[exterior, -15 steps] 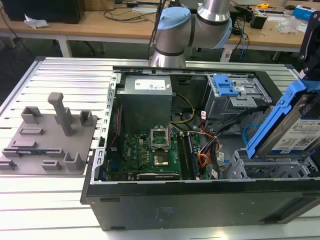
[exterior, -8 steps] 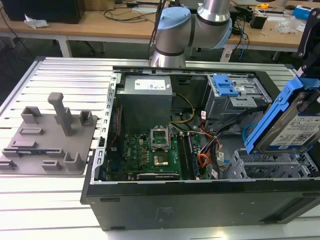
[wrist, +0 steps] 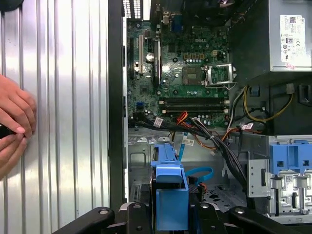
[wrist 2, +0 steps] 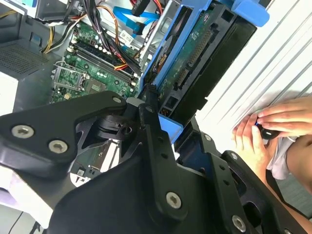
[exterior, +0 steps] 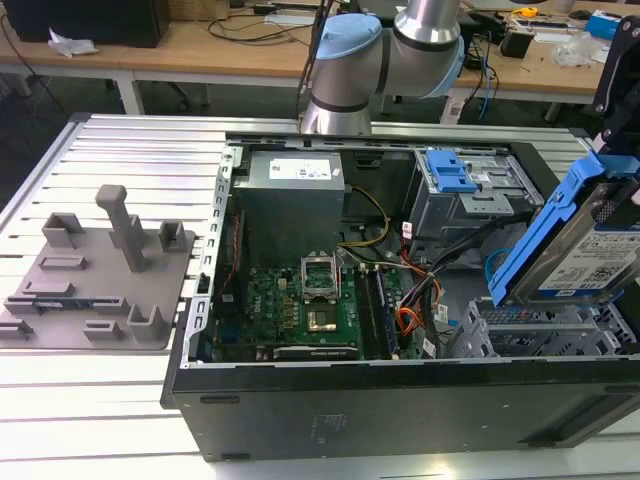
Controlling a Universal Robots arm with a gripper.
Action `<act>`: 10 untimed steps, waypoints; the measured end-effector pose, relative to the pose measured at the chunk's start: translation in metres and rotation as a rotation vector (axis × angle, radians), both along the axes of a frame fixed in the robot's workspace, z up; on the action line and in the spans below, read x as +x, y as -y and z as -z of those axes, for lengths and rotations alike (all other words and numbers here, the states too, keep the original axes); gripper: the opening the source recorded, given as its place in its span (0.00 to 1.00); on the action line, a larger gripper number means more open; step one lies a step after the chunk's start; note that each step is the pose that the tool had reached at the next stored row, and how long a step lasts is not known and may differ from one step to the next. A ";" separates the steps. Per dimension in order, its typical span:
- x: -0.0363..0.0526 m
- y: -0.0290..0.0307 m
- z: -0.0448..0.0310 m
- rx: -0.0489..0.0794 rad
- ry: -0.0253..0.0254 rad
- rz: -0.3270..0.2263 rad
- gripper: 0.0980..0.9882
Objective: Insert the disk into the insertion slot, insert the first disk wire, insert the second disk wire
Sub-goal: 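Insert the disk into the insertion slot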
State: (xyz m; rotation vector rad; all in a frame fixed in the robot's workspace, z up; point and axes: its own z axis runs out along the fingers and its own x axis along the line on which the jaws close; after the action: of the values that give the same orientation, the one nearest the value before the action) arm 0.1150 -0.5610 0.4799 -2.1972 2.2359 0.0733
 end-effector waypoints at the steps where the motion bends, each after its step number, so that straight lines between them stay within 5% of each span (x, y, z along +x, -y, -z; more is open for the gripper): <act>1: 0.0002 -0.0005 0.0003 0.000 0.0000 0.000 0.30; 10: 0.0034 -0.0039 0.0061 0.000 0.0000 0.000 0.30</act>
State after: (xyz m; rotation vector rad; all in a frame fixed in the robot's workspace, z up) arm 0.1184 -0.5571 0.4737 -2.1972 2.2356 0.0735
